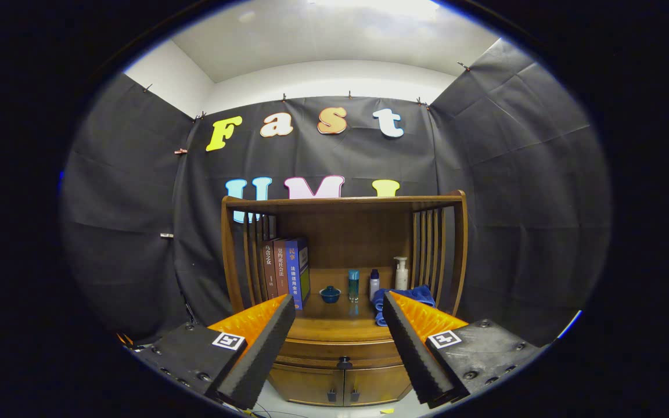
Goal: Pull open the drawer, take out the items inside it, and place them on the countertop above the cabinet.
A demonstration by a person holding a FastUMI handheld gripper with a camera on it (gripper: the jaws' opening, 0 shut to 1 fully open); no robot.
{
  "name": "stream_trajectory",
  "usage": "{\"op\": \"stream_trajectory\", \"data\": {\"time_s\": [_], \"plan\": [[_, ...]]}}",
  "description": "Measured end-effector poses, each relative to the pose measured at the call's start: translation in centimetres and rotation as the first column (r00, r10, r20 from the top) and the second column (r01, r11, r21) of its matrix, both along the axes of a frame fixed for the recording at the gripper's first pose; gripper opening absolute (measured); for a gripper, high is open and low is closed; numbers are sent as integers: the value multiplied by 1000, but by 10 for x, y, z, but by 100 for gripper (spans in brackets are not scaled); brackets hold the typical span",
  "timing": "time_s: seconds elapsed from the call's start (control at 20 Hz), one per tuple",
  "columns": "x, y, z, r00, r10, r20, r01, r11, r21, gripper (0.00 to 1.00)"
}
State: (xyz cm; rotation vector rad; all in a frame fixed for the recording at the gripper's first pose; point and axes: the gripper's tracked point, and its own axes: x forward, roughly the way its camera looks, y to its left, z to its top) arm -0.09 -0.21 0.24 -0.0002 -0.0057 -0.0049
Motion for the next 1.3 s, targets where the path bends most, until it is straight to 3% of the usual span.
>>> {"op": "stream_trajectory", "data": {"time_s": [0.7,1.3], "plan": [[1,0,-3,1000,-6,-12,6,1000,-9,99],[35,0,-48,997,12,-81,-10,1000,24,99]]}}
